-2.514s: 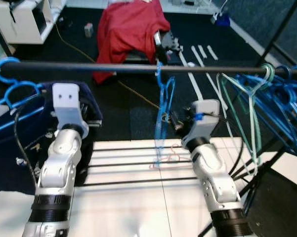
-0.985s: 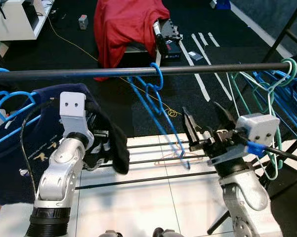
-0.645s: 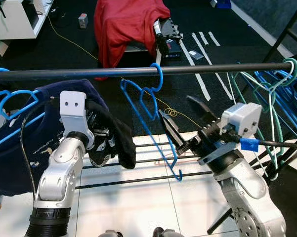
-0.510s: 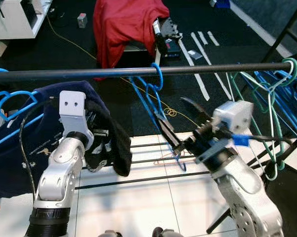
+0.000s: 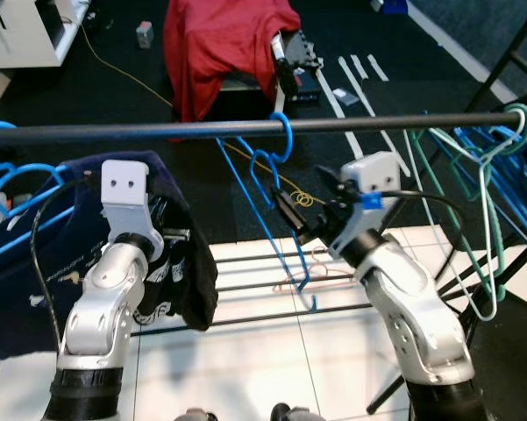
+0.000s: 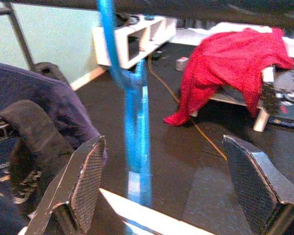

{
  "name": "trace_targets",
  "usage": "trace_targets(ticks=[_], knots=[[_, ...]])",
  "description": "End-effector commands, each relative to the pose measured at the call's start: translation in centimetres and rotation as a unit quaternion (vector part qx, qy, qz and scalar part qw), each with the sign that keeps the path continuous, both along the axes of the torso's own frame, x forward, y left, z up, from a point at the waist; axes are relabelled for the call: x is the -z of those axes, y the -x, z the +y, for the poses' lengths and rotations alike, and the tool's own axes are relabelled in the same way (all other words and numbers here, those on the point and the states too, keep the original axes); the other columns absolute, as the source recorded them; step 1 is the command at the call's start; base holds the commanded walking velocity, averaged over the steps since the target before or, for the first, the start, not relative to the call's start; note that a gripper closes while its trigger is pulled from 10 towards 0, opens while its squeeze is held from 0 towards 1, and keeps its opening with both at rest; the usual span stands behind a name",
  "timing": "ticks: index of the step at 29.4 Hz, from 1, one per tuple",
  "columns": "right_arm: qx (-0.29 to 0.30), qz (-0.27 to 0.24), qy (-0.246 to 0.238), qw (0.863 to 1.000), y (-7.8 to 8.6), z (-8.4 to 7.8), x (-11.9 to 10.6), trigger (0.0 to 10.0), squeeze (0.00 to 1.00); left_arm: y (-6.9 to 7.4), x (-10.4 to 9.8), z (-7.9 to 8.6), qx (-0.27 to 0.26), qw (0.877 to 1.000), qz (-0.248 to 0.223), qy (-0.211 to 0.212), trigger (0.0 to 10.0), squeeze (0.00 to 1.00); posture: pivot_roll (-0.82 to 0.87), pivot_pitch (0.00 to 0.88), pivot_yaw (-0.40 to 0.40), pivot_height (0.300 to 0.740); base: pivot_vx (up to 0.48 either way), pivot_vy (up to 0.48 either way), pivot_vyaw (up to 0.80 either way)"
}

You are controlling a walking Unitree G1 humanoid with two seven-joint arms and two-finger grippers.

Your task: Hang hanger

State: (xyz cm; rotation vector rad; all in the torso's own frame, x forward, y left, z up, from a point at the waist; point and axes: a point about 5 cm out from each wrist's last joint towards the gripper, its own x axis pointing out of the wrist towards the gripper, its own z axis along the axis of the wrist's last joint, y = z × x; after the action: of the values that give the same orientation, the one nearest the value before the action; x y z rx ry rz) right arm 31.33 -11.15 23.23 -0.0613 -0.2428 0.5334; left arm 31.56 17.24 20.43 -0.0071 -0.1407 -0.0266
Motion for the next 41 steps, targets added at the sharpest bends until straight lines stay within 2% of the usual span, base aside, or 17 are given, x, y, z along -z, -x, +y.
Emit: trace_targets(ticks=[1, 5, 9, 13, 14, 15, 28, 41], knots=[[-0.010, 0.024, -0.017, 1.000, -0.6, 0.0, 0.4, 10.0, 0.00, 0.0, -0.6, 0.2, 0.002, 1.000, -0.015, -0.007, 10.0, 0.00, -0.05, 0.197, -0.034, 0.740, 0.000, 0.000, 0.00], [-0.030, 0.034, -0.021, 0.999, -1.4, 0.4, 0.2, 10.0, 0.00, -0.1, -0.8, 0.5, -0.003, 1.000, -0.018, -0.009, 10.0, 0.00, -0.05, 0.198, -0.037, 0.740, 0.000, 0.000, 0.00], [-0.065, 0.017, 0.010, 0.998, -1.9, 0.9, -0.3, 10.0, 0.00, -0.1, -0.8, 0.6, -0.006, 1.000, -0.017, -0.010, 10.0, 0.00, -0.05, 0.201, -0.037, 0.740, 0.000, 0.000, 0.00], [-0.071, 0.013, 0.016, 0.997, -2.1, 1.0, -0.3, 10.0, 0.00, -0.1, -0.8, 0.7, -0.006, 1.000, -0.017, -0.011, 10.0, 0.00, -0.05, 0.204, -0.038, 0.740, 0.000, 0.000, 0.00], [-0.077, 0.009, 0.020, 0.997, -2.2, 1.0, -0.4, 3.9, 0.00, -0.1, -0.8, 0.7, -0.006, 1.000, -0.017, -0.011, 10.0, 0.00, -0.05, 0.211, -0.038, 0.740, 0.000, 0.000, 0.00], [-0.084, 0.004, 0.023, 0.996, -2.3, 1.1, -0.5, 0.0, 0.00, -0.2, -0.8, 0.6, -0.006, 1.000, -0.017, -0.012, 10.0, 0.00, -0.05, 0.213, -0.038, 0.740, 0.000, 0.000, 0.00], [-0.108, -0.011, 0.045, 0.993, -2.8, 0.7, -1.2, 0.0, 0.00, -0.2, -0.8, 0.5, -0.004, 1.000, -0.013, -0.014, 10.0, 0.00, -0.05, 0.219, -0.039, 0.740, 0.000, 0.000, 0.00], [-0.101, -0.028, 0.065, 0.992, -3.1, 0.1, -1.8, 0.0, 0.00, -0.2, -0.7, 0.4, -0.001, 1.000, -0.010, -0.015, 10.0, 0.00, -0.05, 0.227, -0.042, 0.740, 0.000, 0.000, 0.00]])
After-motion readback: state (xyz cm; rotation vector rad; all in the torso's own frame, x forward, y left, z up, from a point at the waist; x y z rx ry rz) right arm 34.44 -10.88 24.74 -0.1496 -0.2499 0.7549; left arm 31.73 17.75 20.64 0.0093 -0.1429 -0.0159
